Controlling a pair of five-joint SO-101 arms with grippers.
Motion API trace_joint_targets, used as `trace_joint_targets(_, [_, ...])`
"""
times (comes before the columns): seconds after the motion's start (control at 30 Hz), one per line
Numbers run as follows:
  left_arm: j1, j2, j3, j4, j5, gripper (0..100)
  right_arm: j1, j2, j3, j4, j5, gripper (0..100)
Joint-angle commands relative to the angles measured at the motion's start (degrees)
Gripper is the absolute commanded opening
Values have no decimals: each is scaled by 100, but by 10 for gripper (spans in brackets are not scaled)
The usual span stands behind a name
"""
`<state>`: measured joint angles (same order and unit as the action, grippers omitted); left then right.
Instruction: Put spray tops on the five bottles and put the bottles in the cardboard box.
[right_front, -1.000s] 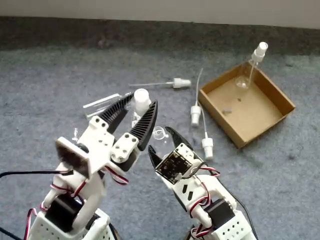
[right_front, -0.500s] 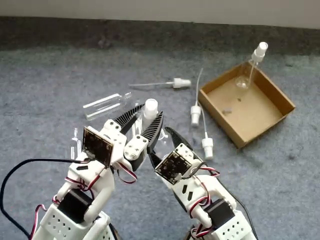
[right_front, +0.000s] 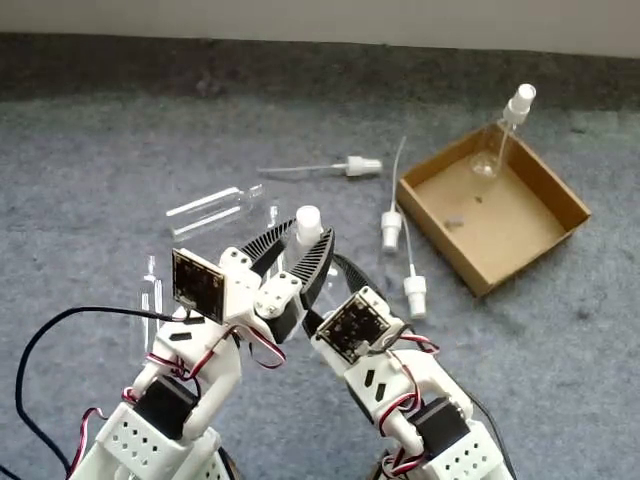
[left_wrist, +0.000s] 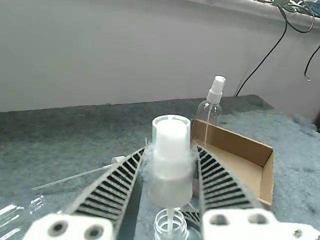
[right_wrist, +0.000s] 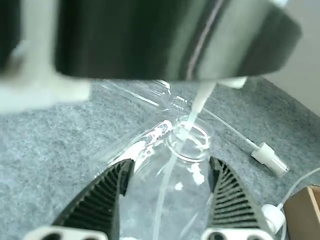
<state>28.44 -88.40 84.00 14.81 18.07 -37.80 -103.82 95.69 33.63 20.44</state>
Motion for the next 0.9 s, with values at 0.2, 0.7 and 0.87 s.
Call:
trace_joint_targets(0.2, [92,-48,127,-167,149,24,-40,-154,637,-136,-105,98])
trace_joint_targets(0.7, [110,-48,488,-185,158,24,-40,-154,620,-136,-141,98])
trace_joint_targets(0.87, [119,-48,488,-193,158,24,-40,-154,611,-136,-149,98])
